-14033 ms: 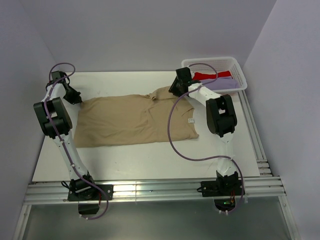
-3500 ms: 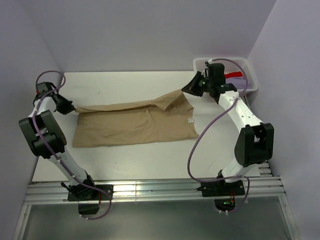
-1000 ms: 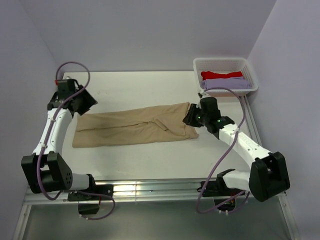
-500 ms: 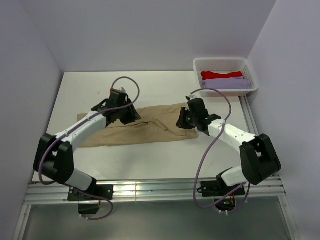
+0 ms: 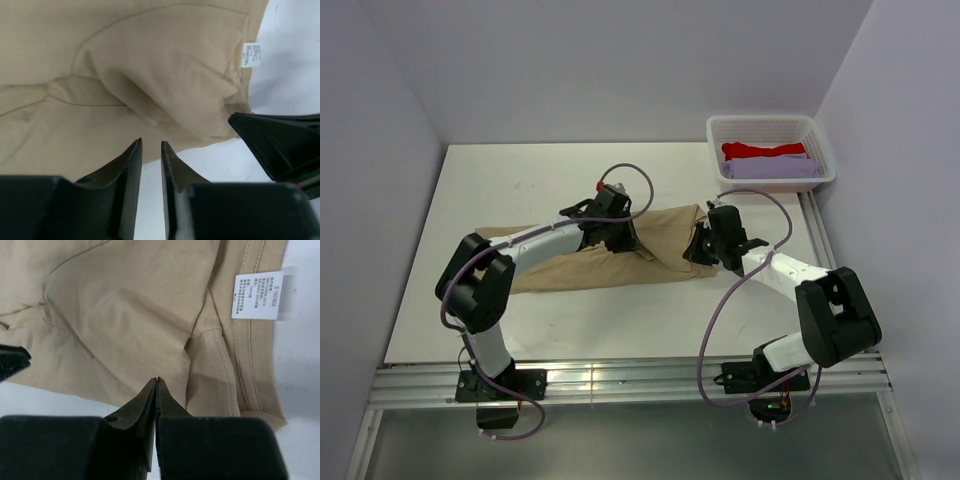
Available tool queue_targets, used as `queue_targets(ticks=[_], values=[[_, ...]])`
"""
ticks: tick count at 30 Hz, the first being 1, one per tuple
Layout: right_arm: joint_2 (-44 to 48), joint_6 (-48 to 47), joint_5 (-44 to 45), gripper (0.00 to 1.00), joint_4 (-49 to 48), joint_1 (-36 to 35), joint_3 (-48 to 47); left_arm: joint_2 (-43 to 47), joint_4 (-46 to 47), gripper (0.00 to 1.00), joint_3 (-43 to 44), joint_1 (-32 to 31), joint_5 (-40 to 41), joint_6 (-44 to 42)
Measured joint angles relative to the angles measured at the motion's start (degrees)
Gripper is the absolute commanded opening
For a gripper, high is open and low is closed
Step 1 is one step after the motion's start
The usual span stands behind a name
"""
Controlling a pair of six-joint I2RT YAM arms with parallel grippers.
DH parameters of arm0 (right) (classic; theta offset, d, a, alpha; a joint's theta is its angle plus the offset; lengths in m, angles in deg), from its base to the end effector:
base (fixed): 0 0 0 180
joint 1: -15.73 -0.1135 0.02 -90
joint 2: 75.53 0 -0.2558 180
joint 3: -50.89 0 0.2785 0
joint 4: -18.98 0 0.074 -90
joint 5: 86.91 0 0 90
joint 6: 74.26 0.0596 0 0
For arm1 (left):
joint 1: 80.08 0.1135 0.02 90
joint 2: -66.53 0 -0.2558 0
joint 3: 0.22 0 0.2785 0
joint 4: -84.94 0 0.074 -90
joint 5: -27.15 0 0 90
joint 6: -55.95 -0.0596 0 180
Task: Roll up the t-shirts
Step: Fold the tshirt
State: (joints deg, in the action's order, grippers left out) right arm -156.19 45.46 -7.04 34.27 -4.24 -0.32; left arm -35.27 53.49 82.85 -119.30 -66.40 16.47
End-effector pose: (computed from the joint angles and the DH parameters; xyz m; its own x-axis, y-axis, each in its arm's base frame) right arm 0.2927 0.1175 0.1356 -0.7994 0.2288 -0.5555 -0.0660 0.8856 0.4597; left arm 0.3242 -0.2694 0.1719 -0.8891 -0.2687 -0.3705 -0.0385 0.8505 -0.5245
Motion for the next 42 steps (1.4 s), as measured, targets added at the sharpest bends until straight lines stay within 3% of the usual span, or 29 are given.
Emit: queue_targets(ticks=[8, 19, 30, 38, 42], values=[[-4.52, 0.72, -1.36, 0.01, -3.30, 0.52, 0.22, -3.10, 0.81, 0.20, 1.05, -1.99, 0.15, 0.09], [-8.31, 0.92, -1.79, 0.00, -5.18, 0.52, 0.22, -6.58, 1.29, 0.33, 1.53, -4.02, 0.39, 0.42], [-8.81, 0.92, -2.84, 0.00, -6.14, 0.63, 0.22, -8.68, 2.10, 0.38, 2.27, -4.11, 1.75, 0.48], [-8.85, 0.92, -3.06, 0.00, -6.32, 0.63, 0.22, -10.19, 2.43, 0.31, 3.39, -4.11, 2.43, 1.29], [-8.85, 0.92, -3.08, 0.00, -6.36, 0.63, 0.22, -10.67, 2.40, 0.14, 4.96, -4.11, 3.78, 1.36]])
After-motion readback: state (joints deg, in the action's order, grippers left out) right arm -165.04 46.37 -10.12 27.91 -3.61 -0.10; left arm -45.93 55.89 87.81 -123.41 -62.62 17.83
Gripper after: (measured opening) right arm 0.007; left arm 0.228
